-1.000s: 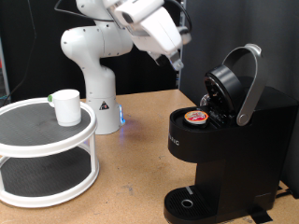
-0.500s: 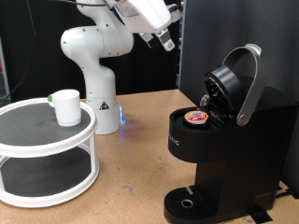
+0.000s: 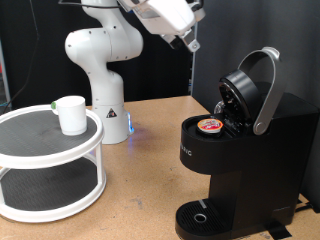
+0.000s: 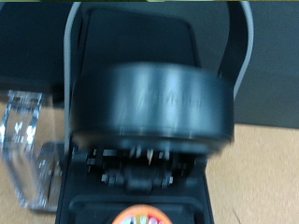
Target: Make a cup of coffee with the keurig machine
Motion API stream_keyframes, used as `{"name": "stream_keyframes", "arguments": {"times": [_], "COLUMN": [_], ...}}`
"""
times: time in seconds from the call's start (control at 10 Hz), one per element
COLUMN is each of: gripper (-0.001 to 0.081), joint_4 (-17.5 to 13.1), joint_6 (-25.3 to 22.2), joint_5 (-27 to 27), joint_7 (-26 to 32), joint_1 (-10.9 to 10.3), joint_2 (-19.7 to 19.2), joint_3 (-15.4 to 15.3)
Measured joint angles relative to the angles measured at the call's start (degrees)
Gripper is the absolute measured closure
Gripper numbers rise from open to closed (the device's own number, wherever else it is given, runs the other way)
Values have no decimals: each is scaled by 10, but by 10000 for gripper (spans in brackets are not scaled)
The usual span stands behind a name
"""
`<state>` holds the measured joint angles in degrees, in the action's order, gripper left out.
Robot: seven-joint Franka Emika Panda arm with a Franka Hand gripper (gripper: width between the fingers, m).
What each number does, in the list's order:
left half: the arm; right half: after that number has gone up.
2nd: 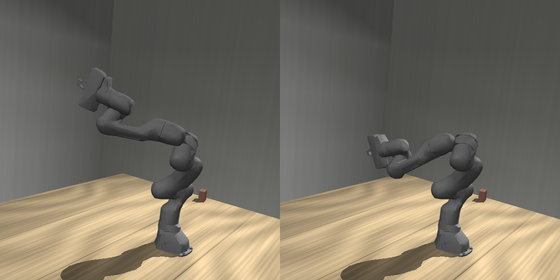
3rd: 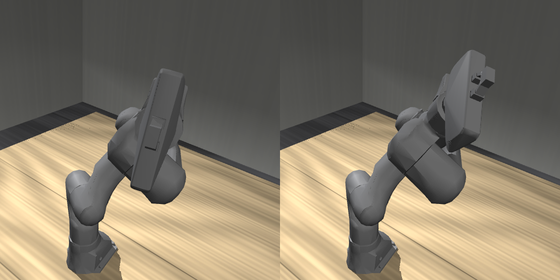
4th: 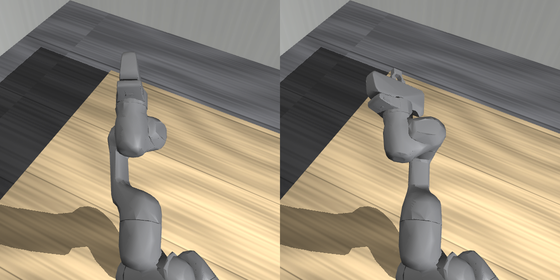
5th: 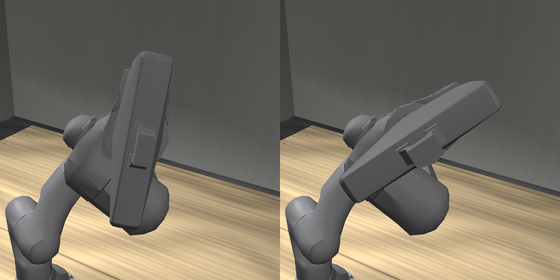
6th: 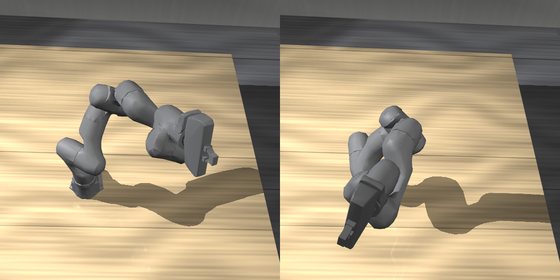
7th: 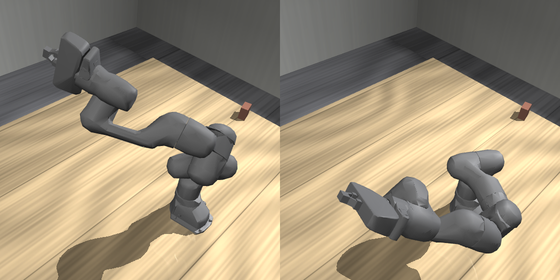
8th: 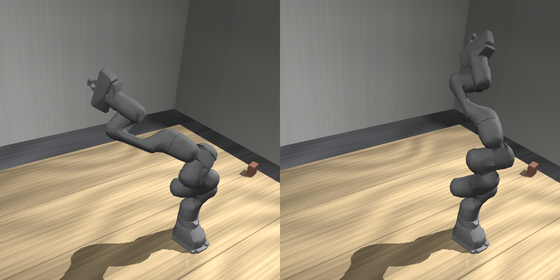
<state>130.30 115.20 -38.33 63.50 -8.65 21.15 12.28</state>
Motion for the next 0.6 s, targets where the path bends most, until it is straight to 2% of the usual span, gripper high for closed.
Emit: {"name": "stream_keyframes", "arguments": {"times": [0.3, 0.6], "gripper": [1, 1], "joint_4": [-9, -42], "joint_6": [19, 31], "joint_5": [-49, -61], "joint_7": [-19, -47], "joint_1": [-10, -12], "joint_2": [-7, -37], "joint_3": [-17, -36]}}
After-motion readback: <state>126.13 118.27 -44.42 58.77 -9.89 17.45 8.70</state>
